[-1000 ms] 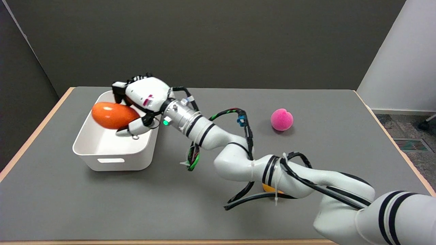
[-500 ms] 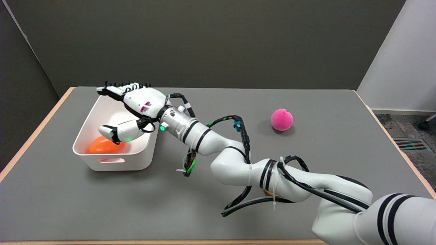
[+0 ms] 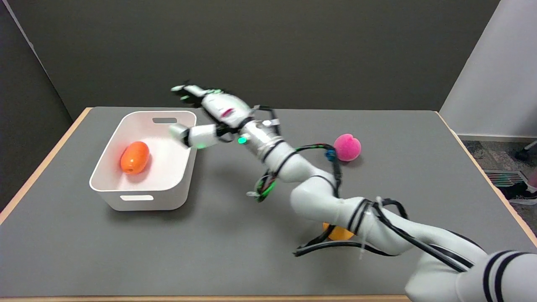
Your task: Place mango into white box.
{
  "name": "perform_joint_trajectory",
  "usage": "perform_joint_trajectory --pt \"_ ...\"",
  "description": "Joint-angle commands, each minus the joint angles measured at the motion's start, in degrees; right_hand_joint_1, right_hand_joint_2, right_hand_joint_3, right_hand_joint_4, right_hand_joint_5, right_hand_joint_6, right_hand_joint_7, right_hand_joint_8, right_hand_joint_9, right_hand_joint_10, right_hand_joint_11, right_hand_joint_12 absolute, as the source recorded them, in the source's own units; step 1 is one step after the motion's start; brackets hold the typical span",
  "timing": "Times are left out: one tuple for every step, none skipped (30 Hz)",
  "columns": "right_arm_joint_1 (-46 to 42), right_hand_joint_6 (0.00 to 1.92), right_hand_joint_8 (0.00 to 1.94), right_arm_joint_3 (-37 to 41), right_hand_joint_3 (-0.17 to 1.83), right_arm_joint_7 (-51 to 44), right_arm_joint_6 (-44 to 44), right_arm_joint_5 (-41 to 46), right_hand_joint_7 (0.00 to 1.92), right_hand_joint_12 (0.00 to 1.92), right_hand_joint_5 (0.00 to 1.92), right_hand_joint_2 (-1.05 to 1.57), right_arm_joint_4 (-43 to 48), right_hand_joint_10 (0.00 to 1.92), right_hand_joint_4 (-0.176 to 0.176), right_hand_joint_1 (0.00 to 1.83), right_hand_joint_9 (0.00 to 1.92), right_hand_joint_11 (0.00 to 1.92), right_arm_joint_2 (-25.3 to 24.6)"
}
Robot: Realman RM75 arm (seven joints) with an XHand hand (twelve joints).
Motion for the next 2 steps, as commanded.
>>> perform_joint_trajectory --pt "-19.06 0.39 0.44 19.62 0.84 7.86 23.72 25.37 0.42 1.38 0.20 0.66 11.72 0.91 0.021 0.36 0.33 0.23 21.96" --pt "-19.86 0.39 0.44 19.68 0.84 9.90 24.73 25.88 0.43 1.39 0.20 0.66 11.75 0.92 0.020 0.36 0.34 0.23 23.63"
